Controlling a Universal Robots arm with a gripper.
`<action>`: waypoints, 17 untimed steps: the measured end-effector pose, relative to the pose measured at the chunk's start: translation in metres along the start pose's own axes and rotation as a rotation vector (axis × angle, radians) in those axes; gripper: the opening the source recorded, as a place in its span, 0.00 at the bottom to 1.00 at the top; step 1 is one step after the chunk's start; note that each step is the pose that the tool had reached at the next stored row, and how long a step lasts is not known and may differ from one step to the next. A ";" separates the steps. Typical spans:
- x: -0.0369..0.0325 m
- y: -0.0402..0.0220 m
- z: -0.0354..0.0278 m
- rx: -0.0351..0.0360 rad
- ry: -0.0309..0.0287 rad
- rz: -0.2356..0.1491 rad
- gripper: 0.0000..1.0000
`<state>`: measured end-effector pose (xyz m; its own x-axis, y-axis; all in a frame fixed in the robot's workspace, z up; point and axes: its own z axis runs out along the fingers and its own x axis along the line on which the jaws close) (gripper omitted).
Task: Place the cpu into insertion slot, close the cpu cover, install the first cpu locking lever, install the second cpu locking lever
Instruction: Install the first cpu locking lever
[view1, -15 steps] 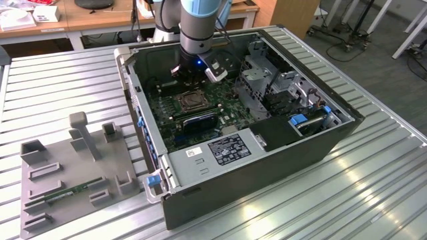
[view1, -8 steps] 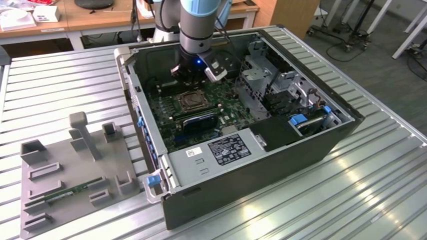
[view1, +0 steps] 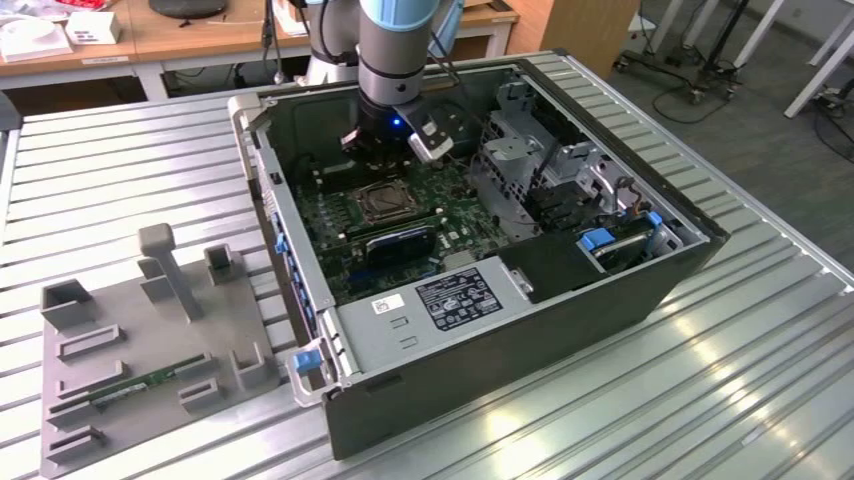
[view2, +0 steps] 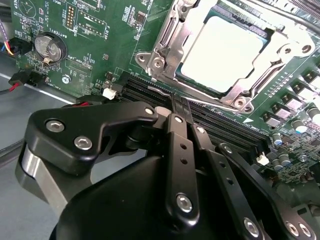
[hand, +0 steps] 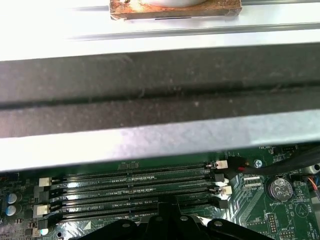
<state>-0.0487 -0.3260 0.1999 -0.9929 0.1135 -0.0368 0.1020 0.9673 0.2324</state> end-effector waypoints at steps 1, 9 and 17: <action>0.0000 0.0000 0.0000 0.0001 0.0000 0.000 0.11; -0.0012 0.0003 0.0001 0.0001 0.0003 0.000 0.11; -0.0021 0.0008 0.0000 0.0002 0.0008 0.000 0.11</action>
<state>-0.0465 -0.3255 0.2002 -0.9929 0.1135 -0.0360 0.1022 0.9673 0.2322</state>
